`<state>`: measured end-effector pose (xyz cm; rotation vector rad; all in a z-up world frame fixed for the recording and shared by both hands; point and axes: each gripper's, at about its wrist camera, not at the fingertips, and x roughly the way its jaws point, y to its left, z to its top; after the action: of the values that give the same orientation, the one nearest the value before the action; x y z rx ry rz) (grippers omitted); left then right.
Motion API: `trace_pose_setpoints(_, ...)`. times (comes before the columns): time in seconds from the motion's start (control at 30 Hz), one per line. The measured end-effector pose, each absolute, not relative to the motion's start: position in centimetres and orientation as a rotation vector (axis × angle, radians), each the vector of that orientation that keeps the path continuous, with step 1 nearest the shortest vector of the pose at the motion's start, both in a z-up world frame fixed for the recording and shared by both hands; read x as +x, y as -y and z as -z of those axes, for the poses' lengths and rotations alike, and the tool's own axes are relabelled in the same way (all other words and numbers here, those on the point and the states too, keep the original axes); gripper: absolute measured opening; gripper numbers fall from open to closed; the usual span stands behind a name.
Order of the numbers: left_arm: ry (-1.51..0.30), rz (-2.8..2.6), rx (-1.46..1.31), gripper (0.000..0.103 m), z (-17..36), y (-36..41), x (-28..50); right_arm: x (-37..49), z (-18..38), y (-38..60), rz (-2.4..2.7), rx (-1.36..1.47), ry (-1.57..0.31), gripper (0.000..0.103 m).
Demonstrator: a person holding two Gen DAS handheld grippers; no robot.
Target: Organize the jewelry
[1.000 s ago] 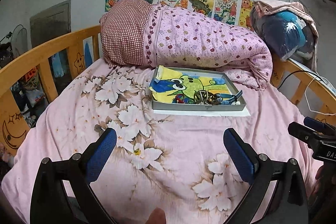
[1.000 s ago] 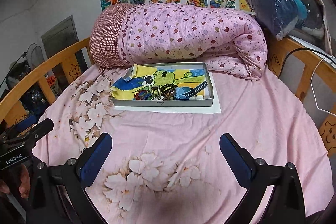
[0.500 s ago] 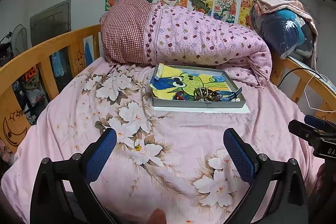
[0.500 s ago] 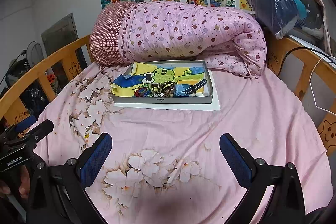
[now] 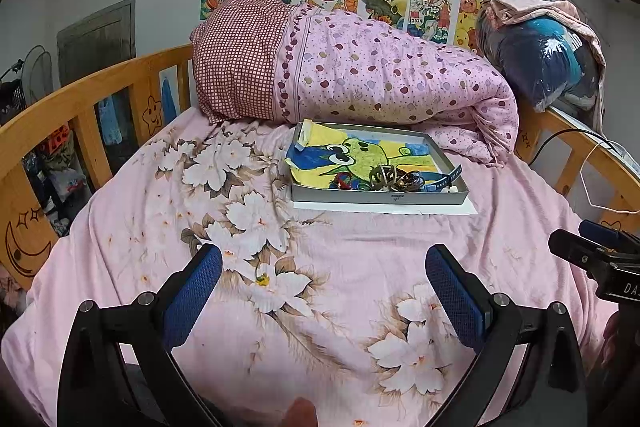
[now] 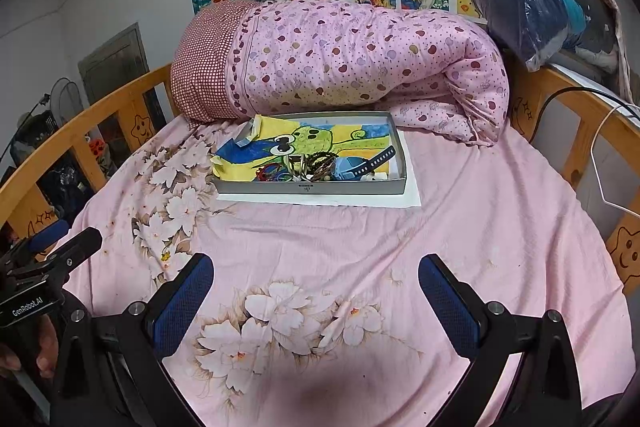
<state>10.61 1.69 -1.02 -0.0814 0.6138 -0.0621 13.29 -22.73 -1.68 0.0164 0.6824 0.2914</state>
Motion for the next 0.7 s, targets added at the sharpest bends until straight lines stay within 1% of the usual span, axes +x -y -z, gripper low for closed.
trace_pose_setpoints(0.7,-0.612,0.063,-0.08,0.1,1.08,-1.7,10.57,13.14,1.9,22.55,-0.289,0.017,-0.687,0.103)
